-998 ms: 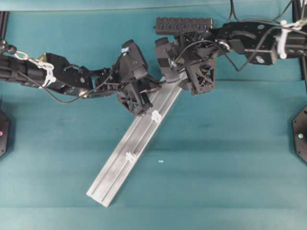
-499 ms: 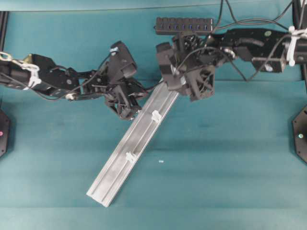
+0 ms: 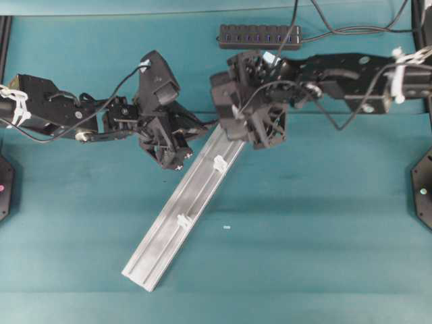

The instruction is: Pass the USB cable through three rings with both arms.

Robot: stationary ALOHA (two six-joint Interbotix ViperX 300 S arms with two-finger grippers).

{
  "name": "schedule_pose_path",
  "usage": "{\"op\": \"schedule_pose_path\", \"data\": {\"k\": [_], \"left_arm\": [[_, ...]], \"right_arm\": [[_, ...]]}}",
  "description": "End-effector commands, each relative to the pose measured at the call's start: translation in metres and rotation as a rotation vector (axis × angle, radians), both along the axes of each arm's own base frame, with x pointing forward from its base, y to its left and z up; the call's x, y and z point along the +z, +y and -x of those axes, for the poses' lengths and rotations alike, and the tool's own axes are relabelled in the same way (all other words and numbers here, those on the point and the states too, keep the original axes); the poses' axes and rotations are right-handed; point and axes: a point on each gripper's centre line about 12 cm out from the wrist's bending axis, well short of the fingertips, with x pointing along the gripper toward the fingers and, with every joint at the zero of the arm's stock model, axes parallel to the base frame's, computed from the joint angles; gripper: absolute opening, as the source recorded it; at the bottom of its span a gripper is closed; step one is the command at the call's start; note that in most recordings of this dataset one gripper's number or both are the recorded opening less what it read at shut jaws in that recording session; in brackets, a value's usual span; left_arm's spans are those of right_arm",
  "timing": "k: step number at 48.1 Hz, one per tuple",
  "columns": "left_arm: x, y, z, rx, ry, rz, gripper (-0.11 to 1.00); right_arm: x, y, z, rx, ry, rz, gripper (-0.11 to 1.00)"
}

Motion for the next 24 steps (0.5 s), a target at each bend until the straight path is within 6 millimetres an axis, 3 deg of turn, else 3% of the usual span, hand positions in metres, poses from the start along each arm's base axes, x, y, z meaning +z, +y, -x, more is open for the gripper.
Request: {"op": "schedule_pose_path", "data": {"k": [1,8,19,24], "left_arm": [[0.034,-0.002,-0.003,-0.009,-0.091,-0.02,0.1],[0.033,-0.003,-0.003,-0.011,-0.09,-0.021,0.1],[0.028,-0.003,-0.003,-0.011,-0.078,-0.019,0.1],[0.024,-0.003,-0.005,-0.014,-0.068,-0.022,0.1]], "right_arm": [[-0.002,0.001,-0.005,0.006,-0.002,0.005,0.83],[-0.001,0.0,-0.008,0.008,-0.01,0.009,0.74],[0.005,0.004,-0.016,0.015,-0.078,0.032,0.15],[0.005,0.005,-0.017,0.016,-0.077,0.03,0.08]]}}
